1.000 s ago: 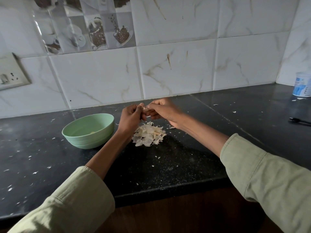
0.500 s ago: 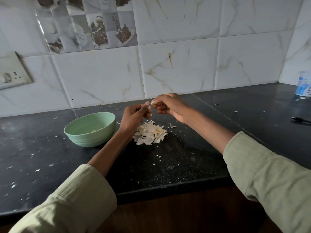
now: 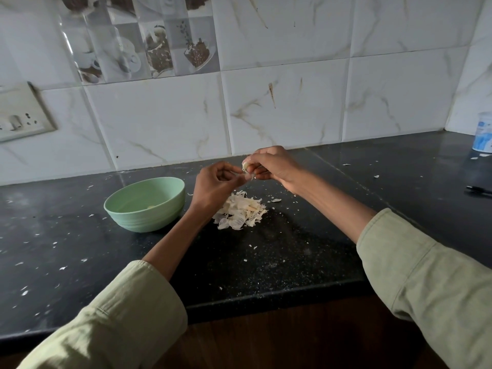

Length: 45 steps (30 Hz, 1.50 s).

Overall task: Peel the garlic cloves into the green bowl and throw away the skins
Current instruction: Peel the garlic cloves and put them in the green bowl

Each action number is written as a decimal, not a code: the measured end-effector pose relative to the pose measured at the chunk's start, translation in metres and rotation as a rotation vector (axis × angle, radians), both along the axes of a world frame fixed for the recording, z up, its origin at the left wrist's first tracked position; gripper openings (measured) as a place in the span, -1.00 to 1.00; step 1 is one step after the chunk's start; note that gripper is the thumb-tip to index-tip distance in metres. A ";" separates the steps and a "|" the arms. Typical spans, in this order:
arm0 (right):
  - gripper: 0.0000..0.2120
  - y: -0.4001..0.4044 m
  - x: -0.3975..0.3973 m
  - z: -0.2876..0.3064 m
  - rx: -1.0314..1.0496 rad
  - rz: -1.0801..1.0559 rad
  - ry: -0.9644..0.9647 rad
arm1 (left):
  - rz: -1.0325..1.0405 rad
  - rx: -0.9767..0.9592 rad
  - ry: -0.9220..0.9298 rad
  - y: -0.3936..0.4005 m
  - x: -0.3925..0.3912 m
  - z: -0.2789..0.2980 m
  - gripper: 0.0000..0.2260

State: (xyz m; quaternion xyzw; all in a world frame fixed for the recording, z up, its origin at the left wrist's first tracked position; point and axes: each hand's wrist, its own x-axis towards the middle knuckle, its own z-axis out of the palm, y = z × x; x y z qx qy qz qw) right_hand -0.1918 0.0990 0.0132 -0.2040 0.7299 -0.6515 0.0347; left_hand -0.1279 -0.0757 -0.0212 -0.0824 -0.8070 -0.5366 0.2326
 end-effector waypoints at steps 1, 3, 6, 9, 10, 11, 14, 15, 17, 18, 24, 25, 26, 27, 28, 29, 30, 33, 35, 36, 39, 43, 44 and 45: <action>-0.86 0.000 0.000 0.000 0.017 -0.005 0.018 | 0.007 0.011 0.005 0.000 0.000 0.000 -0.67; -0.84 0.001 0.001 0.000 0.052 -0.021 0.064 | 0.021 0.021 0.013 0.001 0.000 0.001 -0.61; -0.83 0.002 0.003 0.000 0.097 -0.035 0.136 | 0.034 -0.013 0.023 0.001 0.000 0.001 -0.69; -0.85 0.001 0.005 -0.001 0.155 -0.032 0.240 | 0.059 -0.072 0.049 0.002 -0.001 0.000 -0.79; -0.85 0.001 0.006 -0.001 0.164 -0.027 0.265 | 0.071 -0.085 0.058 0.002 -0.002 -0.001 -0.81; -0.84 0.001 0.006 -0.001 0.164 -0.022 0.283 | 0.081 -0.092 0.066 0.001 -0.003 -0.001 -0.83; -0.80 0.002 0.005 -0.002 0.171 -0.013 0.321 | 0.106 -0.120 0.077 -0.001 -0.005 -0.001 -0.87; -0.80 0.002 0.005 -0.002 0.172 -0.014 0.328 | 0.114 -0.132 0.077 -0.001 -0.005 -0.001 -0.88; -0.78 0.001 0.003 -0.004 0.158 -0.010 0.325 | 0.109 -0.145 0.072 0.001 -0.004 0.000 -0.90; -0.77 0.001 0.003 -0.005 0.146 -0.003 0.316 | 0.098 -0.142 0.069 0.002 -0.002 0.001 -0.90; -0.77 -0.001 0.003 -0.008 0.097 0.034 0.274 | 0.081 -0.156 0.073 -0.002 -0.001 0.000 -0.92; -0.78 0.000 0.003 -0.008 0.084 0.048 0.264 | 0.079 -0.134 0.061 -0.003 -0.001 0.001 -0.92; -0.79 0.000 0.002 -0.009 0.071 0.059 0.251 | 0.078 -0.114 0.054 -0.003 -0.001 0.001 -0.93; -0.80 0.001 0.001 -0.009 0.059 0.069 0.235 | 0.080 -0.099 0.052 -0.003 -0.001 0.001 -0.93; -0.80 0.001 0.001 -0.009 0.049 0.079 0.212 | 0.082 -0.090 0.055 -0.003 -0.001 0.002 -0.92; -0.81 0.001 0.000 -0.008 0.039 0.092 0.185 | 0.085 -0.083 0.057 -0.004 -0.001 0.001 -0.92; -0.81 0.001 -0.001 -0.008 0.031 0.107 0.154 | 0.088 -0.078 0.057 -0.004 -0.002 0.001 -0.91; -0.84 0.002 -0.005 -0.008 0.011 0.119 0.075 | 0.107 -0.094 0.040 -0.005 -0.002 0.000 -0.89; -0.87 0.004 -0.007 -0.007 -0.008 0.105 0.040 | 0.107 -0.136 0.046 -0.003 -0.001 -0.001 -0.88; -0.87 0.005 -0.007 -0.006 -0.018 0.096 0.027 | 0.106 -0.168 0.055 -0.002 0.000 -0.001 -0.87; -0.83 0.008 -0.008 -0.002 -0.044 0.083 0.007 | 0.116 -0.299 0.091 0.000 -0.001 0.000 -0.83; -0.88 0.010 -0.007 0.001 -0.059 0.112 -0.004 | 0.165 -0.398 0.125 -0.001 0.002 0.002 -0.91; -0.88 0.010 -0.007 0.002 -0.062 0.117 -0.004 | 0.176 -0.393 0.124 -0.001 0.003 0.002 -0.88; -0.87 0.010 -0.006 0.003 -0.066 0.121 -0.004 | 0.183 -0.378 0.115 -0.001 0.005 0.003 -0.83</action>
